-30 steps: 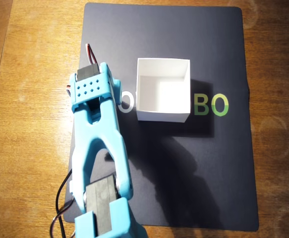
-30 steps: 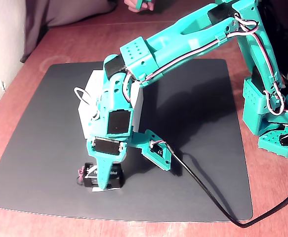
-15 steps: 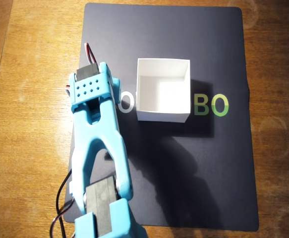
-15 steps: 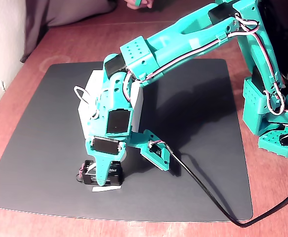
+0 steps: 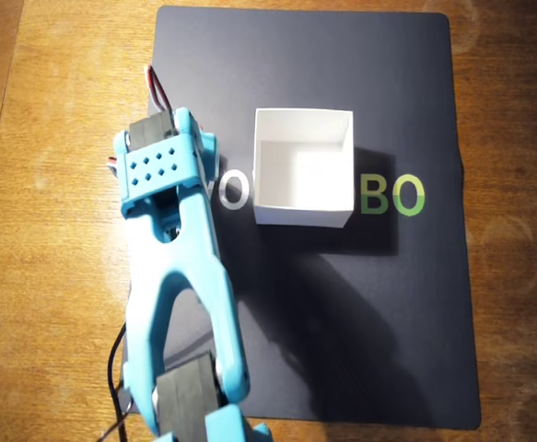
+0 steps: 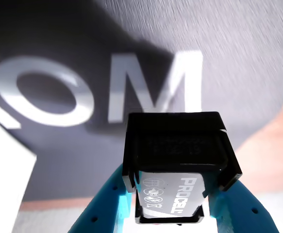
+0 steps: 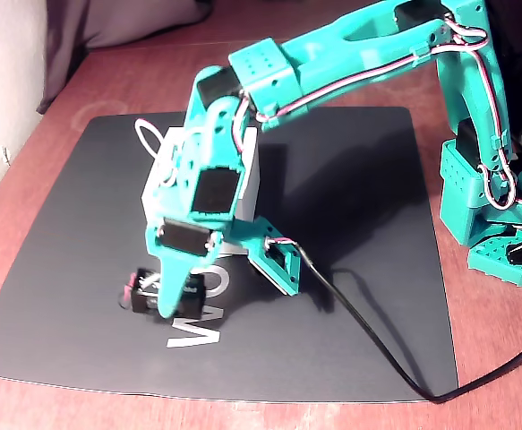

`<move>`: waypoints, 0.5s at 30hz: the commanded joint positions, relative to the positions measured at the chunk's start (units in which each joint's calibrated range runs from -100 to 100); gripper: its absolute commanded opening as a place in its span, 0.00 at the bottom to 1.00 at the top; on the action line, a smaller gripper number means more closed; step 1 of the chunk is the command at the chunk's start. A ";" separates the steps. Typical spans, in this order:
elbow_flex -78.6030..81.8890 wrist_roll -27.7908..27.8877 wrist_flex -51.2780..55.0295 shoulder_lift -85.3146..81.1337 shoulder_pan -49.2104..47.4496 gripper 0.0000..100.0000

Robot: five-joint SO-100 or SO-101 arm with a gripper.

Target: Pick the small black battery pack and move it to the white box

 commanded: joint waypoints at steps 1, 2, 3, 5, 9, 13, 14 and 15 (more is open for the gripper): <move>-1.32 0.19 -0.22 -7.32 -0.66 0.10; -1.32 0.19 -0.22 -8.63 -1.01 0.10; -1.32 0.19 -0.22 -10.03 -1.01 0.10; -1.32 0.08 -0.31 -12.66 -1.01 0.10; -1.41 -4.43 -0.75 -17.93 0.16 0.10; -0.78 -10.79 -0.22 -23.19 4.62 0.10; -0.60 -12.20 -0.22 -24.59 6.49 0.10; -0.42 -13.45 -0.22 -26.17 8.37 0.10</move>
